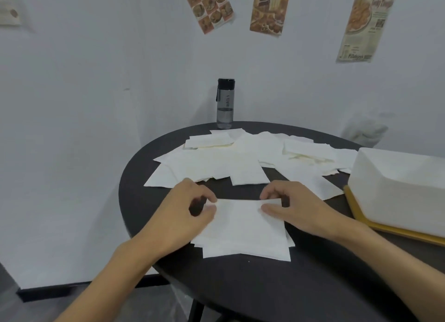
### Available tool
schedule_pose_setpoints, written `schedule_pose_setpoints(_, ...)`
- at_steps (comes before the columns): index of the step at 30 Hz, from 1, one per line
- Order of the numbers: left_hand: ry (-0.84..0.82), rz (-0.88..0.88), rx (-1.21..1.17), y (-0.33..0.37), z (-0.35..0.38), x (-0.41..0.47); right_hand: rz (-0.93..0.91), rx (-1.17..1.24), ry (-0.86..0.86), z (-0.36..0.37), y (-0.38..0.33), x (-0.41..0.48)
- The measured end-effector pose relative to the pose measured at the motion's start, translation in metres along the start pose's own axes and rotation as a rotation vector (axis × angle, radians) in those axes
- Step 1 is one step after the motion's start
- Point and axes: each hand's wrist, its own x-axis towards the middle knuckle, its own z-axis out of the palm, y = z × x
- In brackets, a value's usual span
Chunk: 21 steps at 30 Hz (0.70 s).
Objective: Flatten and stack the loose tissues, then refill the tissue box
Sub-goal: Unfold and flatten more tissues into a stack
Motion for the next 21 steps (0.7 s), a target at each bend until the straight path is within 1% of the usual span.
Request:
schedule_pose_setpoints(3, -0.160, 0.089, 0.130, -0.003, 0.004, -0.002, -0.009, -0.095, -0.026, 0.001, 0.004, -0.003)
schedule_pose_setpoints(5, -0.260, 0.151, 0.221, 0.000, 0.007, -0.002, 0.009, -0.074, -0.039, -0.001, 0.005, -0.003)
schedule_pose_setpoints(7, -0.308, 0.188, 0.290, 0.001, 0.013, 0.000, 0.023, -0.059, -0.043, -0.005, 0.005, -0.001)
schedule_pose_setpoints(9, -0.311, 0.215, 0.298, 0.001, 0.017, 0.003, 0.037, -0.064, 0.000, -0.008, 0.007, 0.004)
schedule_pose_setpoints(11, -0.310, 0.229, 0.300, 0.003, 0.021, 0.007, 0.062, -0.101, 0.106, -0.012, 0.013, 0.012)
schedule_pose_setpoints(13, -0.304, 0.235, 0.305, 0.007, 0.025, 0.012, 0.086, -0.183, 0.229, -0.015, 0.023, 0.027)
schedule_pose_setpoints(15, -0.295, 0.239, 0.310, 0.011, 0.030, 0.017, 0.125, -0.312, 0.308, -0.017, 0.036, 0.044)
schedule_pose_setpoints(18, -0.279, 0.239, 0.312, 0.013, 0.033, 0.022, 0.267, -0.462, 0.330, -0.019, 0.056, 0.066)
schedule_pose_setpoints(21, -0.279, 0.235, 0.308, 0.013, 0.035, 0.025, 0.378, -0.510, 0.305, -0.022, 0.073, 0.081)
